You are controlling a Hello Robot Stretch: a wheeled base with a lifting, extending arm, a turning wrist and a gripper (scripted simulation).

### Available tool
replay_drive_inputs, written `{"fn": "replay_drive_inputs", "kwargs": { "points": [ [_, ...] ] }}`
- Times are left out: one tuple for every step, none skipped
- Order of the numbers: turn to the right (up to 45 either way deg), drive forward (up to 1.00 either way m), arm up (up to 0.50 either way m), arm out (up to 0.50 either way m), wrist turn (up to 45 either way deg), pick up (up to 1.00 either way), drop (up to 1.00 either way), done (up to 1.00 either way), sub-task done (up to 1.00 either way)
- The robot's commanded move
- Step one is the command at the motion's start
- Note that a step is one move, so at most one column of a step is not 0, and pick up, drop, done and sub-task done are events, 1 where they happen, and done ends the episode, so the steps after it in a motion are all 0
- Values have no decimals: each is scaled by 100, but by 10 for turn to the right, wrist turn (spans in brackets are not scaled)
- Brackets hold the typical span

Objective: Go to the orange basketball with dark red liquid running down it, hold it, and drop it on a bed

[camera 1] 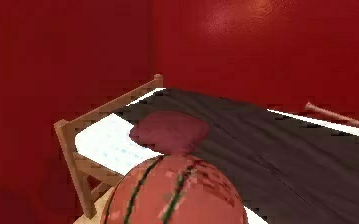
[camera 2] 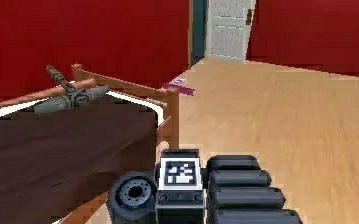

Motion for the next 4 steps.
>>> {"fn": "replay_drive_inputs", "kwargs": {
  "points": [
    [180, 0, 0, 0, 0, 0, 0, 0, 0],
    [-450, 0, 0, 0, 0, 0, 0, 0, 0],
    [-210, 0, 0, 0, 0, 0, 0, 0, 0],
    [0, 0, 0, 48, 0, 0, 0, 0, 0]
  ]
}}
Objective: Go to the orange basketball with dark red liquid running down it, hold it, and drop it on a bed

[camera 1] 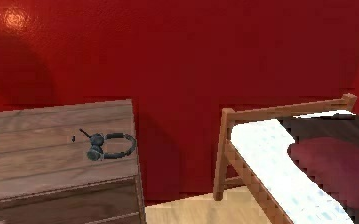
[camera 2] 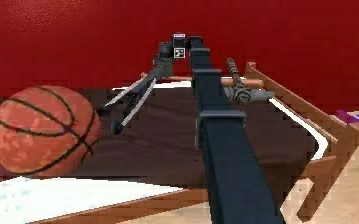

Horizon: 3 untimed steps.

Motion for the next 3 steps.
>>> {"fn": "replay_drive_inputs", "kwargs": {
  "points": [
    [0, 0, 0, 0, 450, 0, 0, 0, 0],
    [0, 0, 0, 0, 390, 0, 0, 0, 0],
    [0, 0, -2, 0, 0, 0, 0, 0, 0]
  ]
}}
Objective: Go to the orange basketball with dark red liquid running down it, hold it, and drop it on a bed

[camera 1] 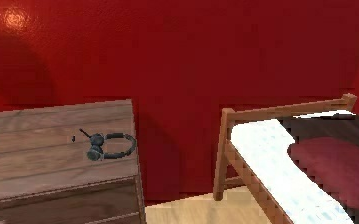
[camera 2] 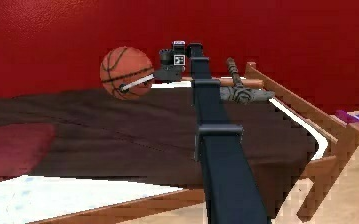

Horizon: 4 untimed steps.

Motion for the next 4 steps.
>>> {"fn": "replay_drive_inputs", "kwargs": {
  "points": [
    [0, 0, -32, 0, 0, 0, 0, 0, 0],
    [0, 0, 0, 0, 0, 0, 100, 0, 0],
    [0, 0, 2, 0, 0, 0, 0, 0, 0],
    [0, 0, 0, -8, 0, 0, 0, 0, 0]
  ]
}}
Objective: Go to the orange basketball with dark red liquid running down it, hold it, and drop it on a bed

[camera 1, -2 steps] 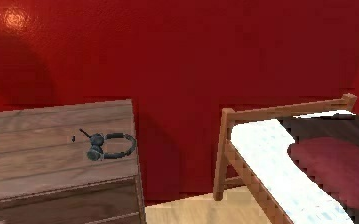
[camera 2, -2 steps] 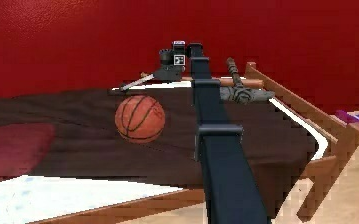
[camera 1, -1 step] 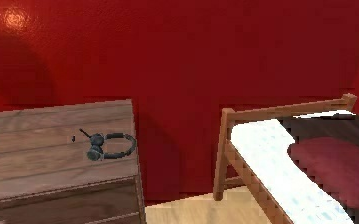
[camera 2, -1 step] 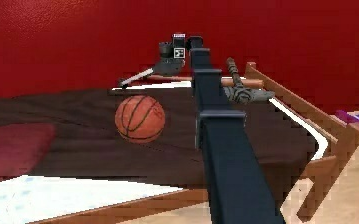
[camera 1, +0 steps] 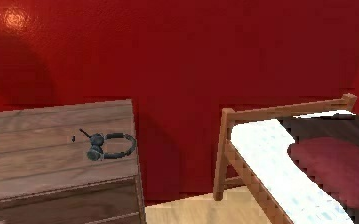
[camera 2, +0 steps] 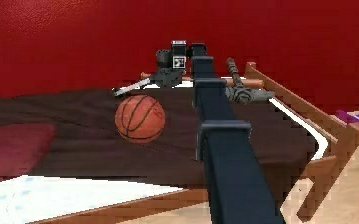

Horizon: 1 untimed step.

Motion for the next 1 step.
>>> {"fn": "replay_drive_inputs", "kwargs": {
  "points": [
    [0, 0, 0, 0, 0, 0, 0, 100, 0]
  ]
}}
